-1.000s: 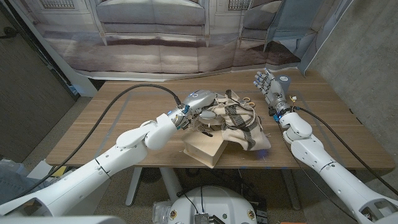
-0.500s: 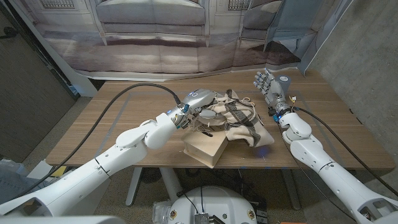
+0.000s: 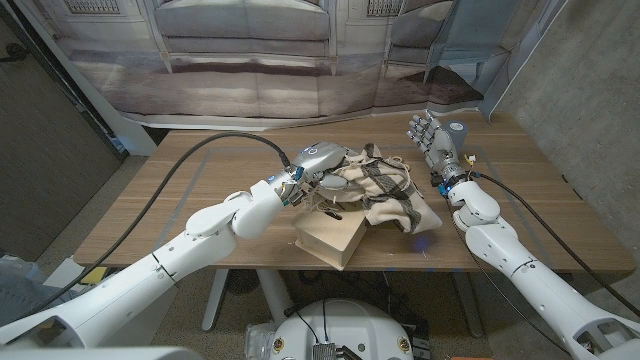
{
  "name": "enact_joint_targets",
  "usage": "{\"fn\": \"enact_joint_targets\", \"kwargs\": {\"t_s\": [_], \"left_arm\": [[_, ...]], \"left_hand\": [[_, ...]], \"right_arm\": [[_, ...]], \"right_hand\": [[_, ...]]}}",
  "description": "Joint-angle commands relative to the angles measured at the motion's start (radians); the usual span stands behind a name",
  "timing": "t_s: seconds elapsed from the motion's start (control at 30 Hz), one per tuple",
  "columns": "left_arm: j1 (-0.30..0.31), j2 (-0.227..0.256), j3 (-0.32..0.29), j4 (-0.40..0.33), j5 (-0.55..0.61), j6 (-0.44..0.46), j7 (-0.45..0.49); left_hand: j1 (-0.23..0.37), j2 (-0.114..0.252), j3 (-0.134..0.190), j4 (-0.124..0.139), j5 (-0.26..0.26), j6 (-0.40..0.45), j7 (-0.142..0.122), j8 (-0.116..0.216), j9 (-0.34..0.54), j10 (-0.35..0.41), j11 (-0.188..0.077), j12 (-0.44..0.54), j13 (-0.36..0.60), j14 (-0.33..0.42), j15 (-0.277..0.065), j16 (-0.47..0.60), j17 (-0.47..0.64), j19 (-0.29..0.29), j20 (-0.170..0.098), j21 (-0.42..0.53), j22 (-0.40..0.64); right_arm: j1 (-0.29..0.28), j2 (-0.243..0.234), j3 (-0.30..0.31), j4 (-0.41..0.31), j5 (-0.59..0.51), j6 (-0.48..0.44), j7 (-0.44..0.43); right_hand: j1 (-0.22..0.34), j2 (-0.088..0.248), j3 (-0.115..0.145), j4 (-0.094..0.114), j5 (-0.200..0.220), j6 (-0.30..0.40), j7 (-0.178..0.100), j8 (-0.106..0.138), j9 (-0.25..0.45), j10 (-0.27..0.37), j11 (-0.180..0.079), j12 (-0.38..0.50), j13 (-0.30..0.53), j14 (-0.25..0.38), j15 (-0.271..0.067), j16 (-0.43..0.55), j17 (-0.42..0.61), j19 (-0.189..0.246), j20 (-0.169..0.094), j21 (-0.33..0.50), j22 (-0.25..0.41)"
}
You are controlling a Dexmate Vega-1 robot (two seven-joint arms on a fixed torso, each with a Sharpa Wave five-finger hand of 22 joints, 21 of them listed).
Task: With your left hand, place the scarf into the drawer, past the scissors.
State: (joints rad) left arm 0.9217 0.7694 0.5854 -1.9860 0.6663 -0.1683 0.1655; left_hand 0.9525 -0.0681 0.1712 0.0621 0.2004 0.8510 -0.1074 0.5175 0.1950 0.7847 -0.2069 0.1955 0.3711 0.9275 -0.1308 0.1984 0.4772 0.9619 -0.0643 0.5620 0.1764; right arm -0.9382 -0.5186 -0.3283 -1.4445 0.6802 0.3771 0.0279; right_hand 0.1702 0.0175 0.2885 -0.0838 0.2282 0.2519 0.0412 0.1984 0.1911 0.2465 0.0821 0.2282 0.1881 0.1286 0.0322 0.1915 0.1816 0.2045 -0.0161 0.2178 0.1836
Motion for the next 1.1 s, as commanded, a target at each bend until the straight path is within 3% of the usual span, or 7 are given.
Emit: {"fn": "enact_joint_targets", "kwargs": {"t_s": [0.03, 0.6, 1.1], "left_arm": [[-0.007, 0.006, 0.001, 0.002, -0.006, -0.002, -0.016], [-0.017, 0.009, 0.004, 0.002, 0.010, -0.006, -0.022], [-0.022, 0.009, 0.006, 0.002, 0.009, -0.002, -0.037]], "left_hand": [[-0.009, 0.000, -0.001, 0.007, 0.011, 0.002, -0.001, -0.005, 0.002, -0.006, 0.001, -0.002, 0.001, -0.003, -0.057, -0.004, -0.001, -0.006, 0.001, -0.004, 0.003], [-0.051, -0.022, -0.023, 0.030, 0.025, -0.004, -0.020, -0.029, -0.002, -0.017, -0.001, -0.003, -0.016, -0.054, -0.033, -0.011, -0.028, -0.069, 0.042, -0.041, 0.005], [-0.074, -0.033, -0.040, 0.044, 0.047, -0.040, -0.024, -0.062, 0.000, -0.053, 0.001, -0.007, -0.024, -0.155, -0.016, -0.020, -0.059, -0.135, 0.082, -0.082, 0.007]], "right_arm": [[-0.001, 0.003, -0.002, -0.001, -0.006, 0.003, -0.008], [-0.003, 0.005, -0.003, -0.008, -0.011, 0.003, -0.018], [-0.010, 0.004, 0.002, -0.012, -0.004, 0.000, -0.023]], "right_hand": [[0.002, 0.013, 0.003, -0.007, -0.002, 0.004, -0.005, 0.001, 0.003, 0.007, -0.001, -0.003, 0.005, 0.007, -0.003, -0.004, 0.003, 0.010, -0.001, -0.003, 0.002], [0.003, 0.013, 0.002, -0.008, -0.002, 0.003, -0.005, 0.001, 0.003, 0.007, 0.000, -0.003, 0.005, 0.006, -0.002, -0.005, 0.003, 0.010, 0.000, -0.004, 0.002], [0.003, 0.013, 0.001, -0.008, -0.002, 0.003, -0.007, 0.001, 0.003, 0.007, -0.001, -0.003, 0.005, 0.007, -0.002, -0.005, 0.003, 0.010, 0.000, -0.006, 0.002]]}}
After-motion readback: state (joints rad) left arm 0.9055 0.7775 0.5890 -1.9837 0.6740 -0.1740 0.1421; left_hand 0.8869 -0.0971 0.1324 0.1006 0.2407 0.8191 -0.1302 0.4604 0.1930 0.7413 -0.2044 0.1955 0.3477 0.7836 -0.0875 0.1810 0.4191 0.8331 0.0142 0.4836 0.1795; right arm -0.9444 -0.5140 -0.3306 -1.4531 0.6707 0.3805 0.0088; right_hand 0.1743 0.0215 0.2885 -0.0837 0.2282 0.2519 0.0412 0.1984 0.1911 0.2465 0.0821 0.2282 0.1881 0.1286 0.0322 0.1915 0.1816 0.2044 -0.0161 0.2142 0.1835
